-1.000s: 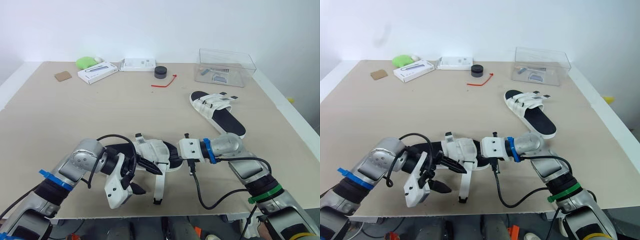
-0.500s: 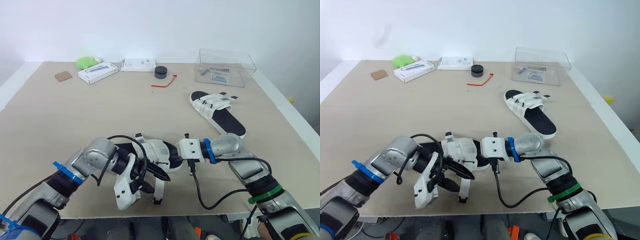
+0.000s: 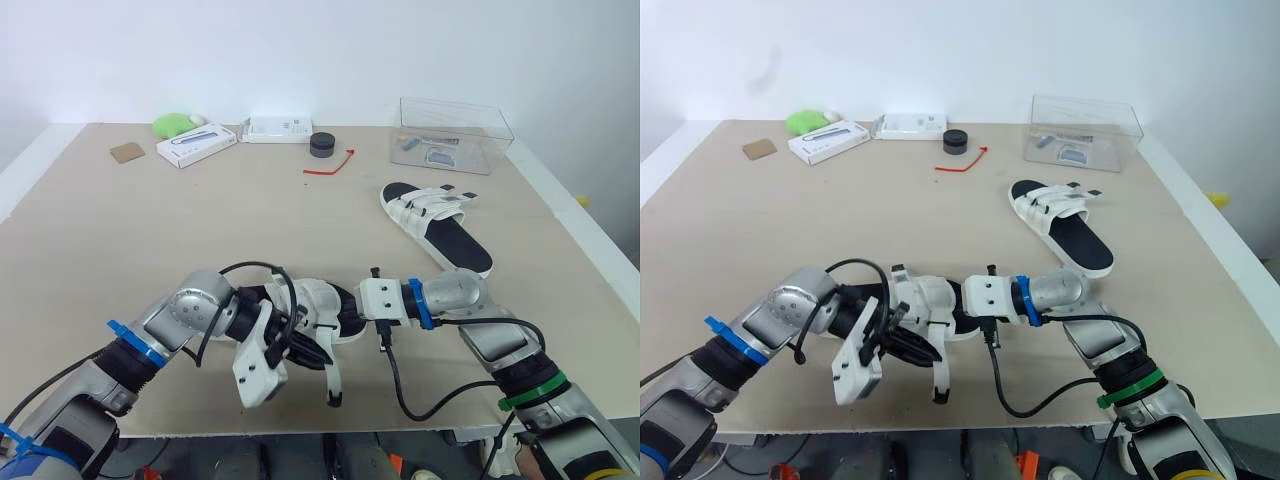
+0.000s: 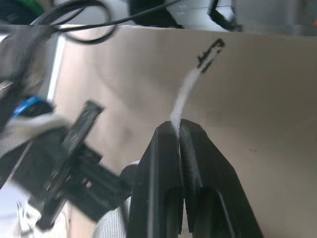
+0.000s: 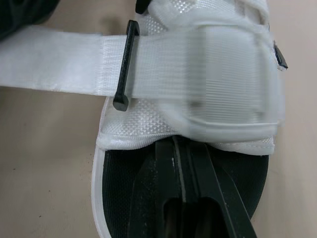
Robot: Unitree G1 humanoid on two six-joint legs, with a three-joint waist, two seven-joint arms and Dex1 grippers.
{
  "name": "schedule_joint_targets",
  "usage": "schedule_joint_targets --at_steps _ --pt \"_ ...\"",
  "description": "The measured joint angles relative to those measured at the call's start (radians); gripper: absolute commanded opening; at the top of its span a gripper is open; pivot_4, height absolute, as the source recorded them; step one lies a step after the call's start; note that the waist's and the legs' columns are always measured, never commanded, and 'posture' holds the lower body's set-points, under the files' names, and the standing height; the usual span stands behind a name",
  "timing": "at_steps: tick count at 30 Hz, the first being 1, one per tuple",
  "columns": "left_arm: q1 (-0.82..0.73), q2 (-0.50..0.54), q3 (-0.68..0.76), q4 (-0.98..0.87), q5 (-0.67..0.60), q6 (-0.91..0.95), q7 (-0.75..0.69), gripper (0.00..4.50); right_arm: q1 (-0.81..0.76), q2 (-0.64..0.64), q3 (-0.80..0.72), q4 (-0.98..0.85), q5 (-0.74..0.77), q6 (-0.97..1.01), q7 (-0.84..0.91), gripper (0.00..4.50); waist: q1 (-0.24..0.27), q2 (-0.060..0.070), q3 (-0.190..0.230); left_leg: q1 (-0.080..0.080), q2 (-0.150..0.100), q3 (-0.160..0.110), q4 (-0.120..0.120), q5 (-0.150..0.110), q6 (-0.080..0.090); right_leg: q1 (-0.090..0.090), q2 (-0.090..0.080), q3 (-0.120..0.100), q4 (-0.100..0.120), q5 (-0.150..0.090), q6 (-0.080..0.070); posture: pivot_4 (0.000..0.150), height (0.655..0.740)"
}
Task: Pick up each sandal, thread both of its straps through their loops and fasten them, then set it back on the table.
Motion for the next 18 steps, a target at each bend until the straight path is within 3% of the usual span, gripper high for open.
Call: schedule_joint_targets --at_steps 2,9,13,18 --pt "0.0 0.004 0.008 -0.012 -0.048 0.057 -0.003 0.12 0.0 0.0 0.0 0.0 0.0 0.0 0.0 0.0 0.0 0.0 0.0 0.0 0.0 0.0 0.0 0.0 0.0 0.0 0.001 0.0 0.0 0.0 0.0 0.15 0.74" --pt "0.032 0.041 0.09 -0.13 -0.34 0.543 0.007 0.12 -0.001 -0.001 0.001 0.0 0.0 0.0 0.001 0.0 0.0 0.0 0.0 0.0 0.0 -0.001 0.0 0.0 0.0 0.0 0.002 0.0 0.0 0.0 0.001 0.15 0.74" --pt "0.03 0.039 0.168 -0.199 -0.632 0.995 0.105 0.12 -0.005 -0.001 0.004 0.002 0.0 -0.002 0.001 0.0 0.0 0.0 0.0 0.0 0.0 -0.002 0.0 0.0 0.0 0.0 0.003 0.0 0.0 -0.001 0.001 0.15 0.74" --pt "0.006 0.017 0.243 -0.209 -0.765 1.238 0.182 0.12 -0.01 -0.001 0.004 0.007 0.0 -0.005 0.003 0.0 0.0 0.0 0.0 0.0 0.0 -0.002 0.0 0.0 0.0 0.0 0.003 0.0 0.0 -0.001 0.001 0.15 0.74"
